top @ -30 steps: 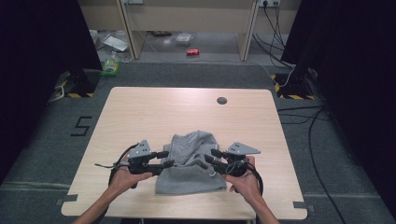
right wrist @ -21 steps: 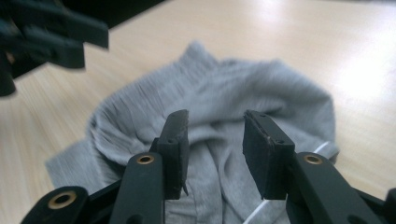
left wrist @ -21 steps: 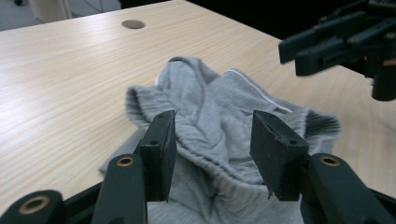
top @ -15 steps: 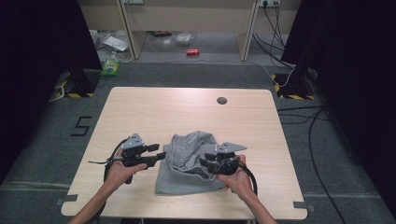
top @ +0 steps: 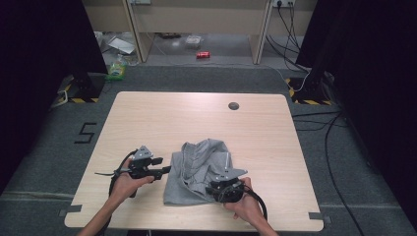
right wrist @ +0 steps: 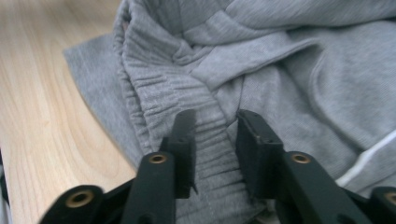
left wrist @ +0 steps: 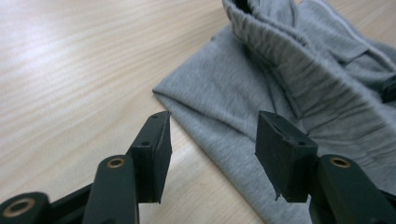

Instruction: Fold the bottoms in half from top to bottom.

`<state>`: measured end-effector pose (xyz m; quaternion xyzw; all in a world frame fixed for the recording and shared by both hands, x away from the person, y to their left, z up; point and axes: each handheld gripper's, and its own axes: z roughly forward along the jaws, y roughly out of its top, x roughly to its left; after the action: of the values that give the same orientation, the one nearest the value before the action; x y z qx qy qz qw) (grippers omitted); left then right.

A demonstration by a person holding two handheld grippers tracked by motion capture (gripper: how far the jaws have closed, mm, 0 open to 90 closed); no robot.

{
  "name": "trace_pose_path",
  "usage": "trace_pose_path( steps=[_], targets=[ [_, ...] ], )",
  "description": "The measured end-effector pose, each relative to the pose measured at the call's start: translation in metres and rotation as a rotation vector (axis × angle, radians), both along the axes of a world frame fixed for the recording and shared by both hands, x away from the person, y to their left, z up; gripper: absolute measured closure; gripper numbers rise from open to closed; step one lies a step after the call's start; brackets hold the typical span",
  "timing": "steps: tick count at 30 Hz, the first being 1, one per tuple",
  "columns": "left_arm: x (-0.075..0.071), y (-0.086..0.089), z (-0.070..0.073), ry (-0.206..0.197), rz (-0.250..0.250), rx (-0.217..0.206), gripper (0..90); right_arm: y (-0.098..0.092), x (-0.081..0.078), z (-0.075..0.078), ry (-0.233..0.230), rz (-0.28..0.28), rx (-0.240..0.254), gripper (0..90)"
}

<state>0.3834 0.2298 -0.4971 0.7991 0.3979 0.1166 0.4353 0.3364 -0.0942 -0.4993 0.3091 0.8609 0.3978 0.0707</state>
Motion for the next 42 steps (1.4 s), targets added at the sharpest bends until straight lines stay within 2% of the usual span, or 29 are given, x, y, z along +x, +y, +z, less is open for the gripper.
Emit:
trace_pose_path(
  steps=[3, 8, 14, 19, 21, 22, 28, 35, 39, 40, 42],
  targets=[
    [-0.001, 0.000, -0.006, 0.014, -0.009, 0.039, 44.2, 0.001, 0.004, 0.007, -0.016, -0.013, 0.023, 61.8],
    [-0.002, 0.001, -0.011, 0.025, -0.015, 0.033, 42.4, 0.005, 0.018, 0.024, -0.043, -0.038, 0.065, 52.3],
    [-0.004, -0.002, -0.018, 0.028, -0.020, 0.068, 38.5, 0.017, 0.045, 0.042, -0.069, -0.035, 0.069, 45.3],
    [-0.006, -0.003, -0.021, -0.003, -0.021, 0.087, 38.1, 0.033, 0.072, 0.050, -0.082, -0.024, 0.070, 44.8],
    [-0.008, -0.004, -0.023, -0.038, -0.019, 0.117, 38.4, 0.040, 0.082, 0.051, -0.089, -0.019, 0.060, 45.1],
    [-0.009, -0.005, -0.023, -0.043, -0.019, 0.126, 38.1, 0.044, 0.086, 0.052, -0.093, -0.018, 0.058, 45.3],
    [-0.011, -0.005, -0.025, -0.054, -0.010, 0.116, 38.1, 0.061, 0.108, 0.052, -0.096, -0.013, 0.034, 45.2],
    [-0.011, -0.005, -0.025, -0.054, -0.011, 0.117, 38.1, 0.074, 0.126, 0.047, -0.052, 0.007, 0.053, 44.9],
    [-0.010, -0.004, -0.025, -0.054, -0.012, 0.117, 38.1, 0.081, 0.135, 0.042, 0.004, 0.027, 0.074, 47.2],
    [-0.010, -0.004, -0.025, -0.054, -0.012, 0.117, 38.1, 0.082, 0.137, 0.041, 0.014, 0.030, 0.064, 49.2],
    [-0.010, -0.004, -0.025, -0.054, -0.013, 0.116, 38.2, 0.082, 0.139, 0.039, 0.034, 0.041, 0.075, 58.0]
  ],
)
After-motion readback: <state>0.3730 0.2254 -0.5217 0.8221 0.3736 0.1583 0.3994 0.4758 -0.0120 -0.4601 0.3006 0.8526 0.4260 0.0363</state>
